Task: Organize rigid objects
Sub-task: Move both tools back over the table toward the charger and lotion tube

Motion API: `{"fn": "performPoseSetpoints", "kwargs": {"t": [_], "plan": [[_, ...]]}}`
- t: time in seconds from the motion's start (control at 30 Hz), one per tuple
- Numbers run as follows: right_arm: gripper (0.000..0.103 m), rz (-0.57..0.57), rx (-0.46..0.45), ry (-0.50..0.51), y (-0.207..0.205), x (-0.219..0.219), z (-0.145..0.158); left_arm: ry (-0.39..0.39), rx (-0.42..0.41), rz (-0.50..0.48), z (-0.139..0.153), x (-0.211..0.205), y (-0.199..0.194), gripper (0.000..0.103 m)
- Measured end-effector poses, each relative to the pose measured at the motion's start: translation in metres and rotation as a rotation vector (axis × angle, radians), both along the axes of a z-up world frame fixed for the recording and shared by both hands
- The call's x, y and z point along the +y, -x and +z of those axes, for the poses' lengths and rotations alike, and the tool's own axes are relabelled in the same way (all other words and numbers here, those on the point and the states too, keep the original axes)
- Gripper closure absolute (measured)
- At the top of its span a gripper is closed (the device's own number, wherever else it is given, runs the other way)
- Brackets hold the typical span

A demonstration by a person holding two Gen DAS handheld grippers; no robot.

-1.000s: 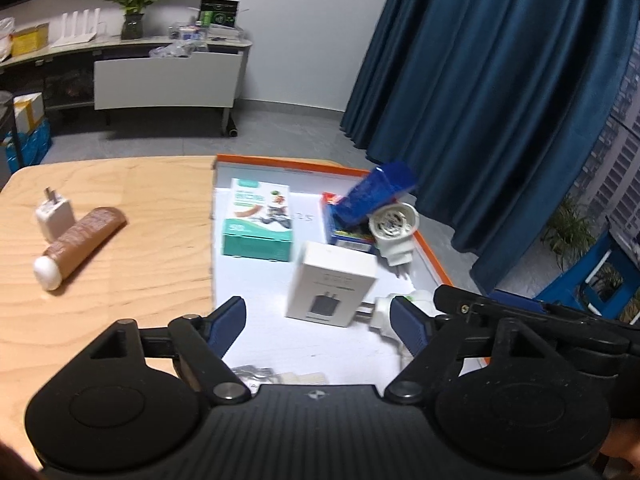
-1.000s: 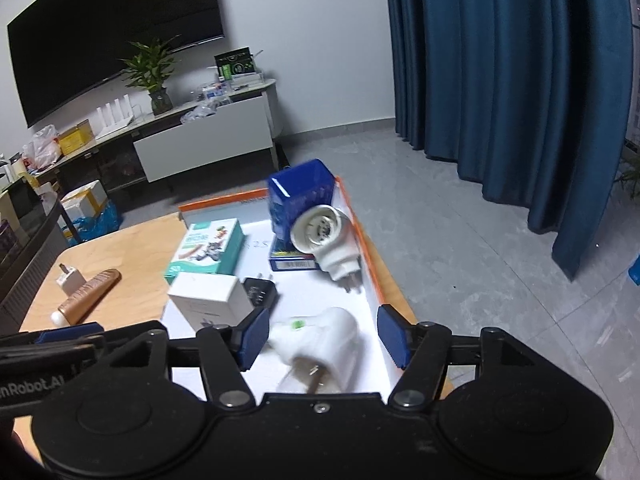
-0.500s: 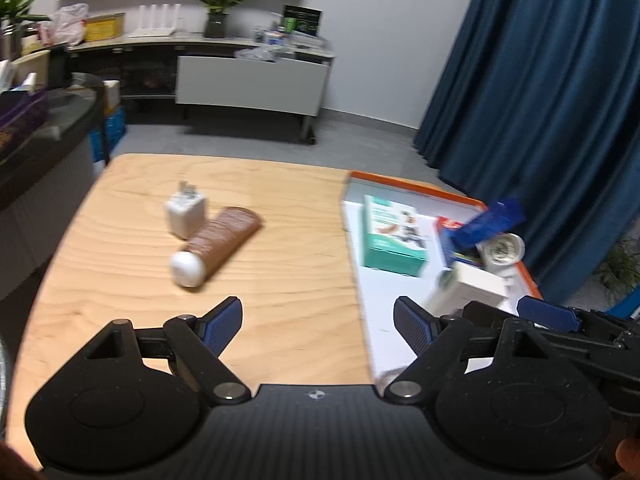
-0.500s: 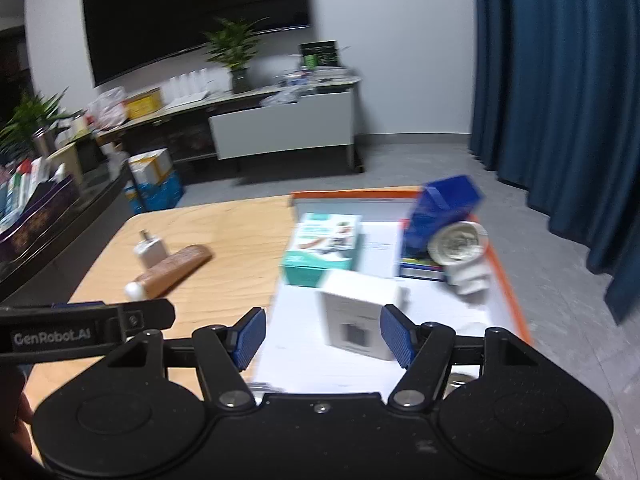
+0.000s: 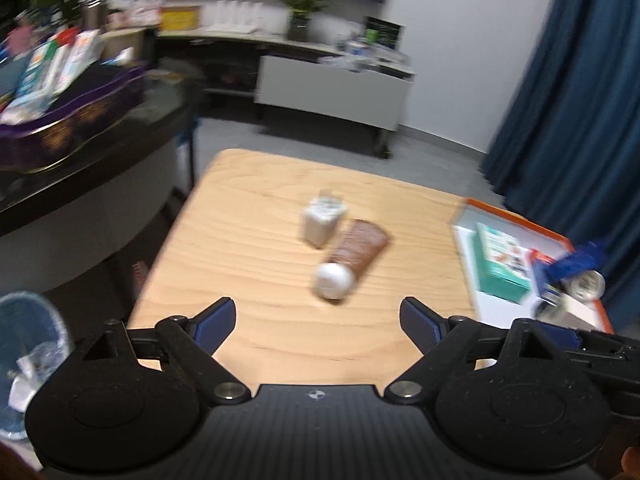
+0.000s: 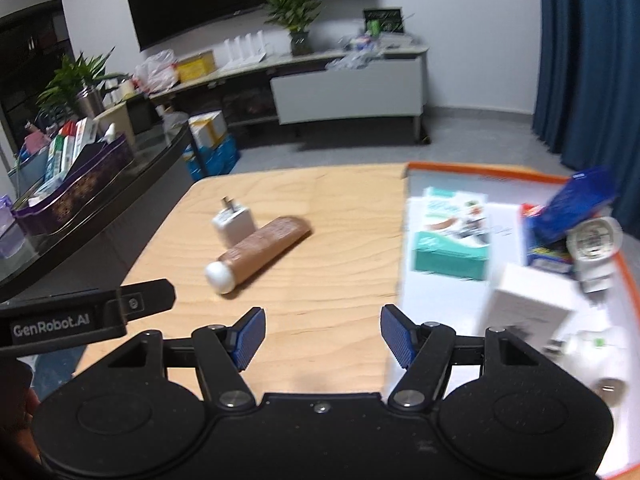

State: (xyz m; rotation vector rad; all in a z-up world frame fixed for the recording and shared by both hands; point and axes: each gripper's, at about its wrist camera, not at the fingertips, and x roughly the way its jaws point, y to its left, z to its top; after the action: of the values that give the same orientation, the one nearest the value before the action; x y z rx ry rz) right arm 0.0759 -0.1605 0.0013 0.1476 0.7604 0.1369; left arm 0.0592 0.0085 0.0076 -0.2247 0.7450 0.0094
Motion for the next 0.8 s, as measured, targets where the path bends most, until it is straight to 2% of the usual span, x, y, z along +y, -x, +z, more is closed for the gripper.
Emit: {"fn": "performPoseSetpoints", "kwargs": {"t": [0.17,0.37,0.5,0.6,0.63,0.67,0.73,0.8], "plan": [[0.025,0.007,0.096,-0.099,-0.039,0.026,-0.021,0.023,0.002,0.088,-0.001,0.037,0.0,0.012],[0.025,-0.019,0.145,-0.166,-0.083,0.056,-0.037,0.037,-0.013,0.122,0.002,0.061,-0.006,0.01],[0.024,-0.031,0.149,-0.12,-0.106,0.073,-0.046,0.036,-0.039,0.095,0.003,0.062,-0.019,0.006],[0.024,-0.032,0.107,-0.071,-0.114,0.078,-0.05,0.019,-0.063,0.044,0.002,0.053,-0.032,0.003],[0.026,-0.024,0.1,-0.053,-0.116,0.078,-0.05,0.011,-0.067,0.019,0.001,0.049,-0.038,0.001],[0.044,-0.023,0.093,-0.035,-0.115,0.076,-0.05,-0.001,-0.072,-0.008,-0.002,0.044,-0.043,0.001],[0.058,-0.045,0.086,-0.001,-0.112,0.068,-0.051,-0.026,-0.079,-0.059,-0.008,0.036,-0.055,0.001],[0.059,-0.066,0.076,-0.004,-0.109,0.055,-0.052,-0.018,-0.101,-0.099,-0.014,0.03,-0.067,0.0]]}}
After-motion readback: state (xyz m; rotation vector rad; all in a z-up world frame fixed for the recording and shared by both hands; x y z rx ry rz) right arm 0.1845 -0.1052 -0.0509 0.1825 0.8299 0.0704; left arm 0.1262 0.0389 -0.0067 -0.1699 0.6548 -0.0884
